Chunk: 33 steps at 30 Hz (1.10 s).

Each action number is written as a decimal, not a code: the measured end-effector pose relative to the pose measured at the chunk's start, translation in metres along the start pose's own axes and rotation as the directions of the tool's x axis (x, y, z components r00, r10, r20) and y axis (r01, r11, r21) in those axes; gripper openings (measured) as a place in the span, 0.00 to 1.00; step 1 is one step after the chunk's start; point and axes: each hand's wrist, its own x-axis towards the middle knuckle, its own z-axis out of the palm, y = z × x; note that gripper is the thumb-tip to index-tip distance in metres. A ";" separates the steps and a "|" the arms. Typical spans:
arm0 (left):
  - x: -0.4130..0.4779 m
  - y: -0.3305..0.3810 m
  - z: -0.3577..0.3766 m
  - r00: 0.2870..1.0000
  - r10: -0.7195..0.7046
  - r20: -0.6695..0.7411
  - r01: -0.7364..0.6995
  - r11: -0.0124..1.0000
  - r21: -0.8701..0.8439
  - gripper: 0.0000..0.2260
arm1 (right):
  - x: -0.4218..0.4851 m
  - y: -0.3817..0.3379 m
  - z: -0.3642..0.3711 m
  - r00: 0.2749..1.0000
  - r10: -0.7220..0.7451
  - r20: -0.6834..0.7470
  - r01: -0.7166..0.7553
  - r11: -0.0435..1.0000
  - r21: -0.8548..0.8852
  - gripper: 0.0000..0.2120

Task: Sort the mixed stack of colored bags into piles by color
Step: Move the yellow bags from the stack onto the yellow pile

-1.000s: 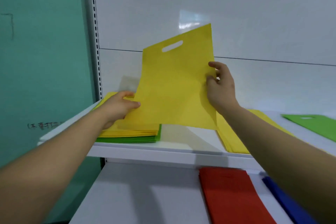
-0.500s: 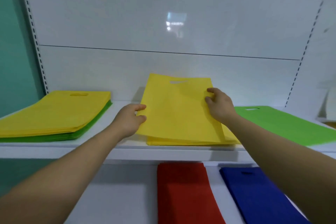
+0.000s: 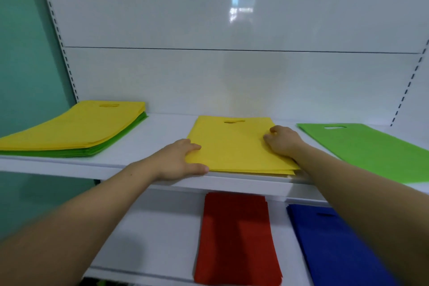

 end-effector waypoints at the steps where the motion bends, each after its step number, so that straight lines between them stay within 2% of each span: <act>1: -0.002 0.001 0.001 1.000 0.019 0.002 -0.019 0.999 0.028 0.36 | 0.001 0.001 0.000 1.000 0.003 0.006 -0.003 1.000 -0.004 0.27; 6: -0.007 0.004 0.001 0.999 0.044 -0.030 -0.042 0.997 0.064 0.31 | 0.000 -0.001 -0.003 0.998 -0.050 0.034 0.050 0.999 0.019 0.26; 11: -0.008 0.005 -0.002 1.000 0.026 -0.017 -0.025 0.997 0.067 0.29 | -0.004 -0.005 -0.006 0.990 -0.111 0.088 0.120 0.987 -0.105 0.23; 21: -0.008 -0.001 -0.009 1.000 -0.005 0.013 0.004 1.000 0.026 0.29 | 0.005 -0.028 -0.013 0.979 -0.092 0.183 0.152 0.923 -0.353 0.29; 24: -0.008 -0.002 -0.016 1.000 -0.012 0.019 0.011 1.000 0.010 0.30 | 0.008 -0.039 -0.016 0.980 -0.136 0.147 0.180 0.922 -0.344 0.28; 33: -0.017 -0.038 -0.064 0.994 -0.061 -0.095 0.068 0.995 0.067 0.29 | 0.005 -0.111 -0.010 0.962 -0.264 0.076 0.274 0.928 -0.252 0.29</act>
